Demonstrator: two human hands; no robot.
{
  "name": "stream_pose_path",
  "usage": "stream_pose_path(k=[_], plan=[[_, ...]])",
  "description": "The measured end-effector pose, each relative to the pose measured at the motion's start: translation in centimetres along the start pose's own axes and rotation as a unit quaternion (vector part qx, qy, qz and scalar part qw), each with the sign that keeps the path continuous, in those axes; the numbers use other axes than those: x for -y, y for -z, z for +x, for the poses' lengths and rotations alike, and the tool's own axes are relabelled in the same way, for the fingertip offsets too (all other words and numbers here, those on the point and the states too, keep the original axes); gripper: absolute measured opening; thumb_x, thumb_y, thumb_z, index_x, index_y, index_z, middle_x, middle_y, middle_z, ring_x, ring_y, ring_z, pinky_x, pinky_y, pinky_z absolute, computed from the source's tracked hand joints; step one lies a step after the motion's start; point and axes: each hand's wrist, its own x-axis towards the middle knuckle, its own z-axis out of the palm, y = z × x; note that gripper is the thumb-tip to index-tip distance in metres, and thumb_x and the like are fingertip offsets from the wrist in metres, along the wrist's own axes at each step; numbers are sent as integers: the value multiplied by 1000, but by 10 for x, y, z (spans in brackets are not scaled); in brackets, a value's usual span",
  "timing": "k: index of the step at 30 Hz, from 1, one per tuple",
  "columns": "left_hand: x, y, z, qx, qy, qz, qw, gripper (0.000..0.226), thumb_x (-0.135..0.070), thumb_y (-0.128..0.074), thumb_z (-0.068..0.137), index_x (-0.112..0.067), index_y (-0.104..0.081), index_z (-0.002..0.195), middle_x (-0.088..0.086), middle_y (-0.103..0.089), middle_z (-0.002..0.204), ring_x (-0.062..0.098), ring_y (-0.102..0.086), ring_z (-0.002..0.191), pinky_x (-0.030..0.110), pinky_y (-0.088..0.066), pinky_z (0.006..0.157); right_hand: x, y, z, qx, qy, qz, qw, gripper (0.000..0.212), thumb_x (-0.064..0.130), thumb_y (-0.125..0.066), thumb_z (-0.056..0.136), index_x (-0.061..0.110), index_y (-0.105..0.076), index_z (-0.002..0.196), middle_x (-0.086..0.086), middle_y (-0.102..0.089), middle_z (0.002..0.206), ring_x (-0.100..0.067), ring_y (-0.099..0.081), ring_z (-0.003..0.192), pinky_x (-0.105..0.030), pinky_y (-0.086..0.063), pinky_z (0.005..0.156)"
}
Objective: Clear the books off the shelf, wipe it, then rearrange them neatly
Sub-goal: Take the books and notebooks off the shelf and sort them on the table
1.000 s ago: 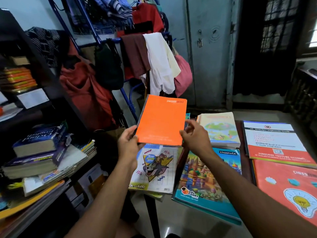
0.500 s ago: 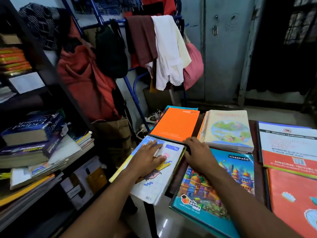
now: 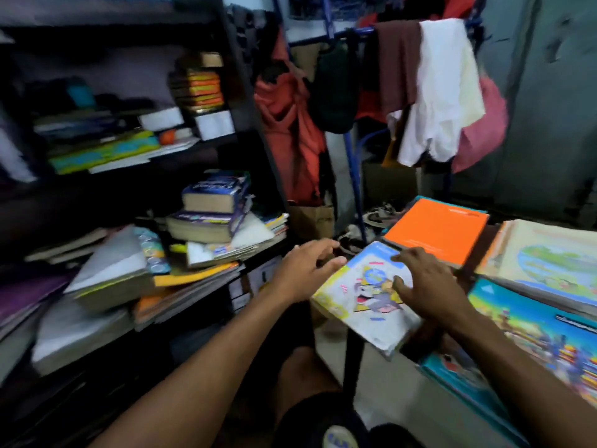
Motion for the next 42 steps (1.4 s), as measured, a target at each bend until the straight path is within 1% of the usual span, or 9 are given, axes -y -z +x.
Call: stream_pose_path(k=[5, 10, 13, 19, 22, 27, 30, 36, 42], plan=[[51, 87, -67, -136, 56, 11, 989, 36, -51, -59, 85, -31, -70, 113, -10, -72, 102, 10, -68, 93, 35, -56, 86, 144, -27, 30, 72, 109, 168, 977, 30, 18, -73, 87, 13, -68, 116, -5, -63, 108, -22, -61, 103, -24, -39, 86], [107, 143, -150, -301, 65, 231, 923, 38, -43, -60, 85, -27, -67, 118, -2, -64, 116, 25, -60, 106, 42, -50, 90, 234, -72, 36, 165, 63, 288, 941, 28, 26, -72, 88, 22, -65, 114, 1, -69, 102, -12, -68, 88, -37, -56, 87], [131, 159, -188, -384, 190, 106, 898, 35, -32, -73, 87, -26, -63, 121, -2, -61, 116, 22, -63, 98, 41, -53, 87, 267, -96, 34, 139, 82, 274, 948, 34, 31, -74, 84, 24, -60, 115, 0, -65, 106, -17, -64, 97, -41, -54, 90], [140, 138, -193, -327, 231, -165, 901, 42, -25, -74, 91, -32, -59, 130, -6, -71, 107, 0, -68, 90, 25, -58, 86, 275, -105, 49, -8, 71, 132, 989, 53, 31, -73, 80, 27, -50, 127, -2, -44, 116, -30, -46, 112, -45, -45, 91], [143, 128, -191, -349, 211, -119, 905, 50, -17, -76, 89, -25, -60, 136, -6, -68, 112, -2, -64, 100, 5, -46, 79, 269, -109, 46, 4, 98, 136, 986, 49, 28, -72, 80, 24, -52, 125, -1, -48, 116, -27, -47, 110, -46, -46, 92], [166, 127, -210, -393, 156, 108, 900, 43, -14, -71, 85, -23, -64, 127, -3, -66, 118, 23, -59, 110, 39, -49, 94, 275, -124, 19, 114, 169, 193, 960, 21, 27, -69, 86, 27, -56, 103, 11, -58, 99, -10, -57, 94, -40, -52, 83], [195, 139, -242, -375, 246, 191, 873, 60, -26, -63, 74, -26, -60, 134, 1, -62, 128, 29, -55, 118, 47, -44, 96, 294, -149, 0, 206, 203, 170, 942, 29, 38, -69, 88, 31, -54, 112, 12, -60, 108, -8, -57, 101, -34, -51, 90], [231, 147, -293, -180, 296, 336, 876, 85, -48, -75, 70, -33, -46, 148, 1, -40, 159, 23, -32, 150, 63, -11, 119, 353, -173, -9, 332, -15, 383, 862, 29, 35, -72, 93, 22, -56, 113, 10, -65, 103, -9, -65, 96, -30, -55, 81], [253, 157, -312, -214, 272, 293, 892, 102, -20, -91, 69, -35, -34, 153, 3, -33, 163, 33, -41, 141, 48, -44, 110, 374, -185, -22, 356, 50, 357, 862, 33, 41, -72, 91, 23, -64, 117, 7, -69, 104, -4, -66, 92, -28, -56, 83]])
